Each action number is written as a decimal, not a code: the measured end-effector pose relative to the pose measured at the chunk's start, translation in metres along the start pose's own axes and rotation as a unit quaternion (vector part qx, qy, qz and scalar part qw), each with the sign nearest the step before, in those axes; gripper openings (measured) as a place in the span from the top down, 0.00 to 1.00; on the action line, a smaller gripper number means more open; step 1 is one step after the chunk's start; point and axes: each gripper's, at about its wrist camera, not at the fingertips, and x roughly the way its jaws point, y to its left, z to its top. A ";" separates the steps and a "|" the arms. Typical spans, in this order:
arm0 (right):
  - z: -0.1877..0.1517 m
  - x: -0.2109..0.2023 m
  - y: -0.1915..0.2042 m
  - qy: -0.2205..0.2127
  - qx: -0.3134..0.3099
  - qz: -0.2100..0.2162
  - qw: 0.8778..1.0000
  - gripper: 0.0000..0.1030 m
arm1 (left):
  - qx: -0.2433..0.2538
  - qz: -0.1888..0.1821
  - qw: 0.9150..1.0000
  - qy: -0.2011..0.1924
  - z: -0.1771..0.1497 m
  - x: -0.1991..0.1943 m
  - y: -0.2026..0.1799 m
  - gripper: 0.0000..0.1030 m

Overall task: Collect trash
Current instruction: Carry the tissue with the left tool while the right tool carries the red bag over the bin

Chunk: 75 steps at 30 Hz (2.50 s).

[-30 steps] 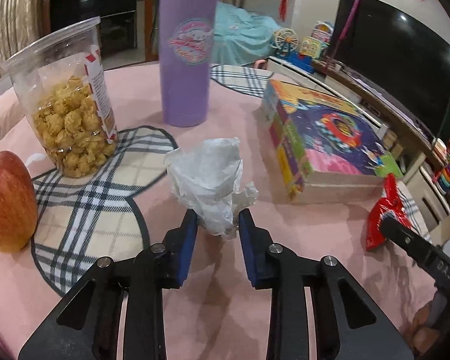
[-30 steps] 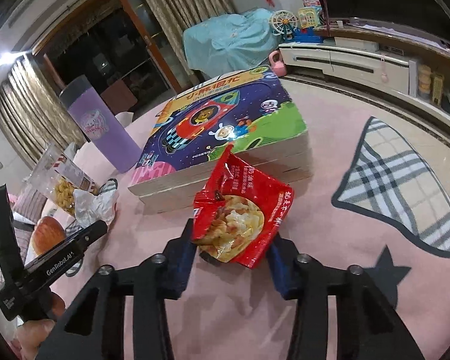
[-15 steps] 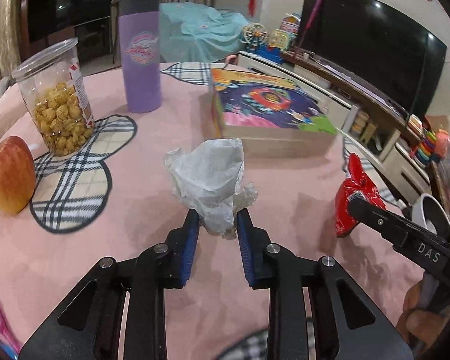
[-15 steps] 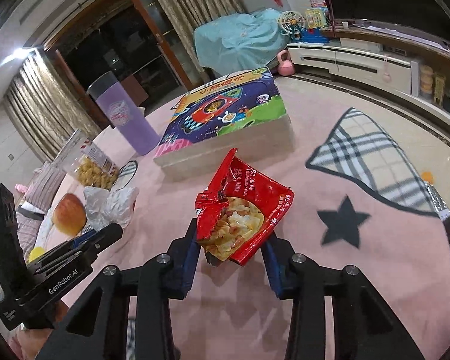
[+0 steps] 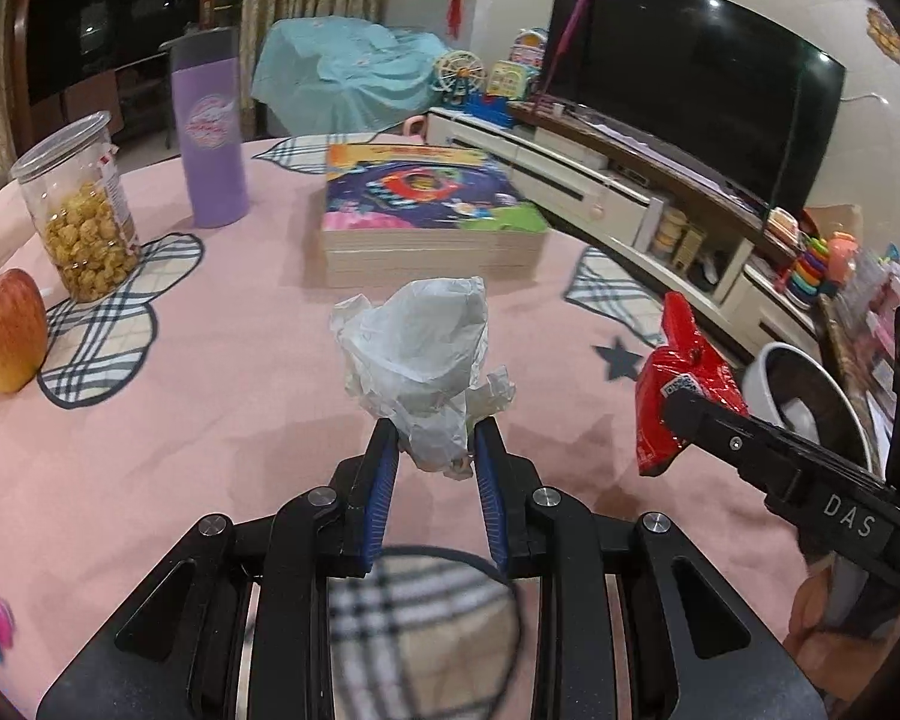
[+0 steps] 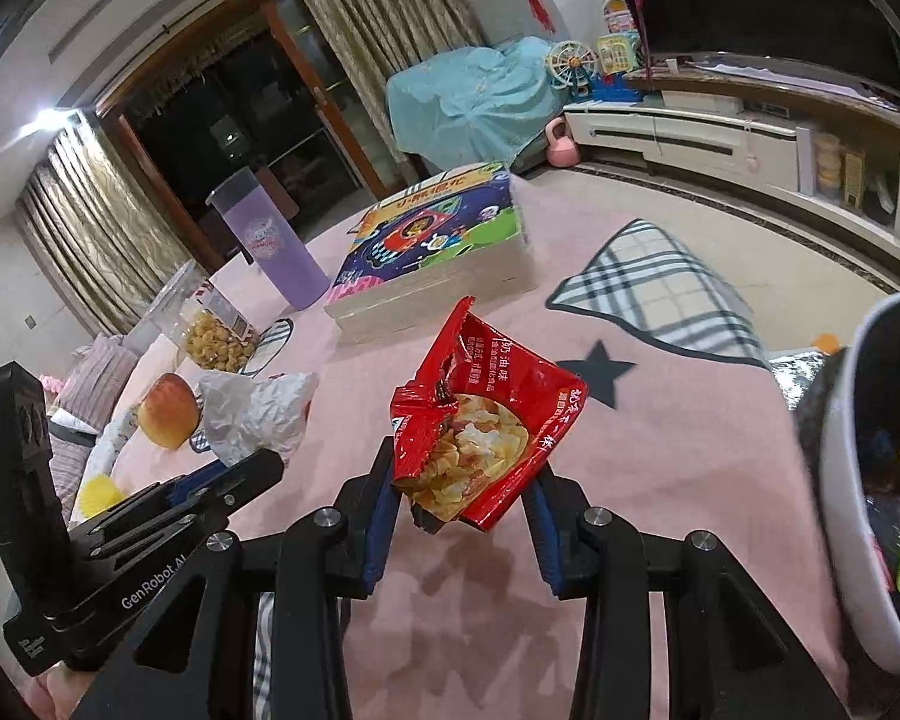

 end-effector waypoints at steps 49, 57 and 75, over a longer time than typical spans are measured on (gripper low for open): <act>-0.030 -0.137 -0.126 -0.078 0.080 -0.074 0.991 0.62 | 0.142 -0.100 0.984 0.023 -0.032 -0.011 -0.197 0.76; -0.026 -0.141 -0.148 -0.077 0.088 -0.089 0.989 0.61 | 0.158 -0.113 0.981 0.028 -0.026 -0.006 -0.224 0.76; -0.015 -0.136 -0.185 -0.061 0.103 -0.111 0.987 0.58 | 0.176 -0.131 0.974 0.052 -0.021 0.015 -0.265 0.75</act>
